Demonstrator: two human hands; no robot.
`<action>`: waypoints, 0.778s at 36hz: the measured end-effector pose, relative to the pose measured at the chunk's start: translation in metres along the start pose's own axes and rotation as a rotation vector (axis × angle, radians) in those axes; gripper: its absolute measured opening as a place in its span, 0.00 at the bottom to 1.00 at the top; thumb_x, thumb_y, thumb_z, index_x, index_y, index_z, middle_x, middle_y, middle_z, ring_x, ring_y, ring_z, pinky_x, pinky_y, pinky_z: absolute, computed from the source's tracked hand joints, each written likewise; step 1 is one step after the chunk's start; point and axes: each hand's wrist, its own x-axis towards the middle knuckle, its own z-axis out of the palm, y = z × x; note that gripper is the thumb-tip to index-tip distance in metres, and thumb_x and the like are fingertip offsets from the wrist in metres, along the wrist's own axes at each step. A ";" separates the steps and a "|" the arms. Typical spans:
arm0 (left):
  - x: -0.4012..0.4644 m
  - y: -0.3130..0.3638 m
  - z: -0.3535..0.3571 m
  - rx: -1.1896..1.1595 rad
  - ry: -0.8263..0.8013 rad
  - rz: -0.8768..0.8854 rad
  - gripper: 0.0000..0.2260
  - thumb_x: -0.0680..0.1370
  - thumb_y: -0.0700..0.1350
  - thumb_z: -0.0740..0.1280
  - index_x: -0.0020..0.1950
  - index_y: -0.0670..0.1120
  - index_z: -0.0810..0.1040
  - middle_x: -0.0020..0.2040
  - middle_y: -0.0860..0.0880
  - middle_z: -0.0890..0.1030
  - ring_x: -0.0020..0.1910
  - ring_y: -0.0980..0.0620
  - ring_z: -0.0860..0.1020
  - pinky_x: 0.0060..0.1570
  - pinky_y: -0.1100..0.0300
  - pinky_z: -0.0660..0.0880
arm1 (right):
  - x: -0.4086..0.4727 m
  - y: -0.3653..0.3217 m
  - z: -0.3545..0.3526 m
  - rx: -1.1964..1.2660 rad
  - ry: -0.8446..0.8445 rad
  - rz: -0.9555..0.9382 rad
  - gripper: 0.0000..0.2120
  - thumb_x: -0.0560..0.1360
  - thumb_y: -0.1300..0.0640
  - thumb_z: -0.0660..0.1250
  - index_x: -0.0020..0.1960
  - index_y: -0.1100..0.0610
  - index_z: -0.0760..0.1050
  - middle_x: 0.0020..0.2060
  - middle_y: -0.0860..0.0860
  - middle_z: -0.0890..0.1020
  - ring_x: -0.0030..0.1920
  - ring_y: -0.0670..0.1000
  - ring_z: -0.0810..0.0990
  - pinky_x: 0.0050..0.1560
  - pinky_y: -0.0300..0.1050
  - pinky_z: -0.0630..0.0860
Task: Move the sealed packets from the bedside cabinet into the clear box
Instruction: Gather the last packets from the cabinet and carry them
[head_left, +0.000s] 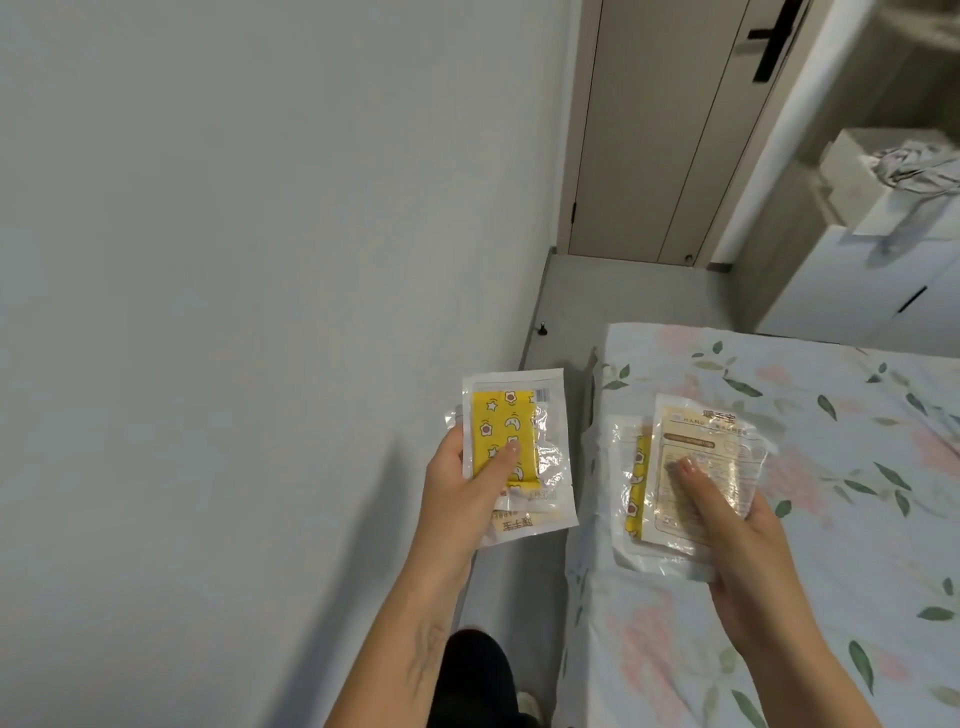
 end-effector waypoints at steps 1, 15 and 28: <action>0.012 0.003 0.005 0.006 -0.009 0.002 0.10 0.76 0.44 0.69 0.57 0.51 0.78 0.49 0.52 0.85 0.47 0.52 0.84 0.47 0.53 0.81 | 0.009 -0.002 0.001 0.002 0.018 -0.002 0.09 0.75 0.55 0.67 0.54 0.53 0.79 0.45 0.49 0.86 0.44 0.49 0.85 0.42 0.40 0.82; 0.212 0.048 0.070 -0.001 -0.054 -0.006 0.07 0.77 0.44 0.68 0.51 0.55 0.77 0.40 0.60 0.84 0.40 0.60 0.84 0.33 0.65 0.78 | 0.209 -0.045 0.045 0.053 0.086 -0.031 0.11 0.73 0.56 0.68 0.55 0.52 0.78 0.45 0.49 0.86 0.44 0.49 0.85 0.38 0.38 0.81; 0.426 0.121 0.148 -0.006 -0.097 0.023 0.07 0.77 0.42 0.68 0.50 0.55 0.78 0.41 0.58 0.85 0.40 0.58 0.84 0.33 0.64 0.78 | 0.425 -0.119 0.087 0.055 0.080 -0.081 0.09 0.71 0.53 0.68 0.51 0.48 0.79 0.45 0.47 0.86 0.45 0.48 0.85 0.41 0.39 0.82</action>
